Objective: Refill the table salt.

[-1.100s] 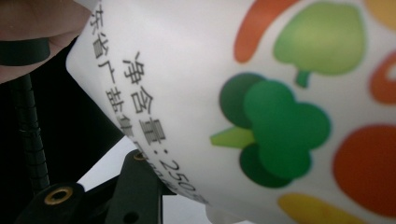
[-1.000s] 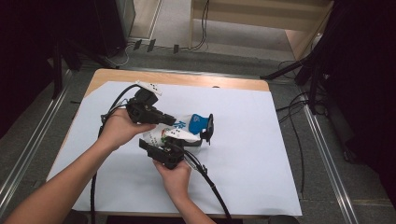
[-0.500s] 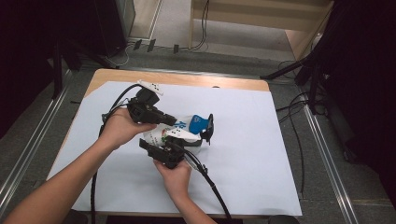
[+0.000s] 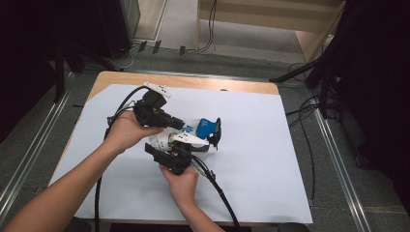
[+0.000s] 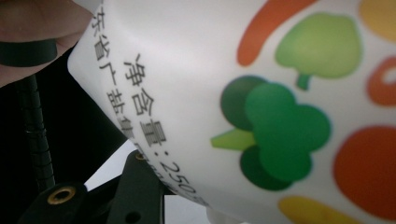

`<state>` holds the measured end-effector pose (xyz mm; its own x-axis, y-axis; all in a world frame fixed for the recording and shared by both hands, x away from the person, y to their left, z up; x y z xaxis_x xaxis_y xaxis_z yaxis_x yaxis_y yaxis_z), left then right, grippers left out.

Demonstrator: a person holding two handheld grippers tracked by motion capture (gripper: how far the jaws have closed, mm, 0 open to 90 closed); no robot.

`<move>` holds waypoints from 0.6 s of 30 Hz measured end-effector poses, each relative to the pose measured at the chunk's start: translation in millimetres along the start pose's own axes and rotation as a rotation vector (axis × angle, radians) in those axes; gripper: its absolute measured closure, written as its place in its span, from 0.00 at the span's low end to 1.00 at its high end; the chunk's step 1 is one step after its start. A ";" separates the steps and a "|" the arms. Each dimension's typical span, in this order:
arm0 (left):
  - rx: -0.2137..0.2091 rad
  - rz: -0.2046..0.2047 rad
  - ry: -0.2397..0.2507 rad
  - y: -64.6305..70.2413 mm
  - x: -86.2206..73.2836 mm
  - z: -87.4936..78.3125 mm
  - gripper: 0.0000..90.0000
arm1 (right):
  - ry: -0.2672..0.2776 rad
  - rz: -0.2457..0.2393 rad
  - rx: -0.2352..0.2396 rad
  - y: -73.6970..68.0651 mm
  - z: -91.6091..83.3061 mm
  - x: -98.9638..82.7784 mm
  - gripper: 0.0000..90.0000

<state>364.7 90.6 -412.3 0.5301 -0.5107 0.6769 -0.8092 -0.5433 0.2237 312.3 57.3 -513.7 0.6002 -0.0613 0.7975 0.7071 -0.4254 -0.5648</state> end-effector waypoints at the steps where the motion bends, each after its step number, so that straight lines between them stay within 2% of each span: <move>1: 0.002 0.001 0.000 -0.1 0.3 0.2 0.97 | -0.001 0.001 0.000 -0.1 0.2 -0.3 0.70; 5: -0.006 -0.003 0.000 -1.0 2.0 2.9 0.97 | -0.003 0.005 -0.002 0.0 0.6 -1.0 0.70; 15: -0.002 0.016 -0.030 -1.5 9.7 11.7 0.95 | -0.004 0.002 -0.002 -0.2 0.2 -0.9 0.71; 18: -0.013 0.027 -0.041 -2.7 11.4 15.5 0.95 | -0.003 -0.007 -0.003 -0.1 0.0 -0.5 0.72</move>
<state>376.9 75.9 -416.1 0.5175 -0.5524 0.6535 -0.8266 -0.5200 0.2151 311.8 57.4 -514.0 0.5962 -0.0555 0.8009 0.7102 -0.4287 -0.5584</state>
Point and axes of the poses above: each handheld gripper's, and its own axes: z roughly forward along the jaws, x roughly out of its top, y roughly to its right, the point moved 6 cm from there along z, roughly forward along the jaws, and after that the axes turned 6 degrees about x, right-handed, at the moved point
